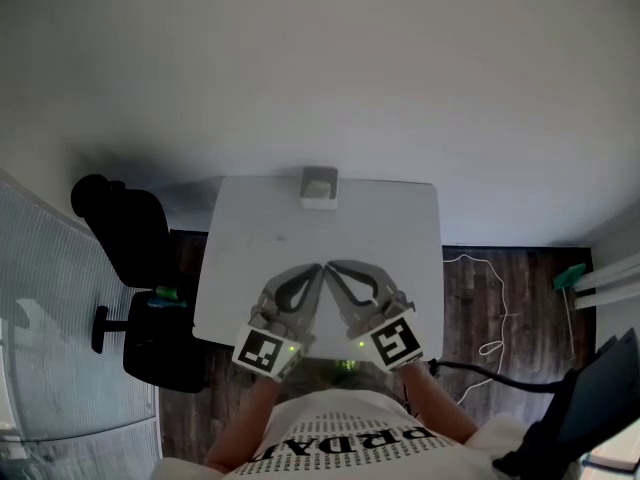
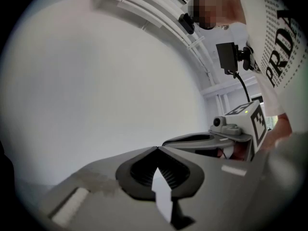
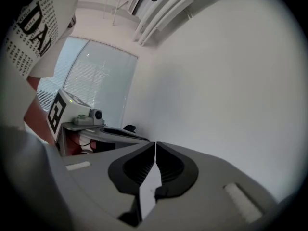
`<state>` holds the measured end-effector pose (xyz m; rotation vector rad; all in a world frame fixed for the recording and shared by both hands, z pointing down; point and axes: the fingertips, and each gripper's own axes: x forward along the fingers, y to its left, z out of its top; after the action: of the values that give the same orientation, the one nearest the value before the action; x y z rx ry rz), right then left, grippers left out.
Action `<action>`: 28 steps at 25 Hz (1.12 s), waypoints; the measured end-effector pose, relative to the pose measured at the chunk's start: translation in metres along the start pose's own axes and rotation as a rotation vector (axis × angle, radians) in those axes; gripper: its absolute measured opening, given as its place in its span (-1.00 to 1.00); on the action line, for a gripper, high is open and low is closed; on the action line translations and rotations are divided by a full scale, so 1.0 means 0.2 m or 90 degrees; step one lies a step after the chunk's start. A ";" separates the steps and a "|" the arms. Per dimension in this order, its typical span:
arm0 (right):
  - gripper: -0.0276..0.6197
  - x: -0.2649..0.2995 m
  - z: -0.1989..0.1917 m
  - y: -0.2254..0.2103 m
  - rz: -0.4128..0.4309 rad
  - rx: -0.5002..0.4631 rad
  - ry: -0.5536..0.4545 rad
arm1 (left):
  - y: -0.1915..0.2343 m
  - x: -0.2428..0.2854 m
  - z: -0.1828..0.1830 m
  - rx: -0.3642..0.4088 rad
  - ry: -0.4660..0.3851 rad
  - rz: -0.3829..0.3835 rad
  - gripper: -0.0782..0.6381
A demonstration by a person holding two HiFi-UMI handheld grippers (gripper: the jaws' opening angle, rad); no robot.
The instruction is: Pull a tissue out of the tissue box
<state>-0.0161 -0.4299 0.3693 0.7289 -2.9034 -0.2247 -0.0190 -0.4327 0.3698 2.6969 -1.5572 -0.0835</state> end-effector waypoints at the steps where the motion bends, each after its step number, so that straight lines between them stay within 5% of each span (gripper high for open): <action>1: -0.90 0.00 0.00 -0.01 0.001 0.002 -0.002 | 0.00 0.01 0.00 0.001 0.003 0.001 -0.81; 17: -0.90 0.14 -0.04 -0.18 -0.018 0.024 -0.003 | 0.12 0.16 -0.02 -0.002 0.001 0.004 -0.81; 28: -0.83 0.39 -0.11 -0.37 -0.063 0.054 0.005 | 0.37 0.34 -0.06 -0.010 0.001 -0.039 -0.80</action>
<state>-0.0460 -0.5334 0.3847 0.8863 -2.8870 -0.1091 -0.0489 -0.5291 0.3824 2.7311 -1.4674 -0.0938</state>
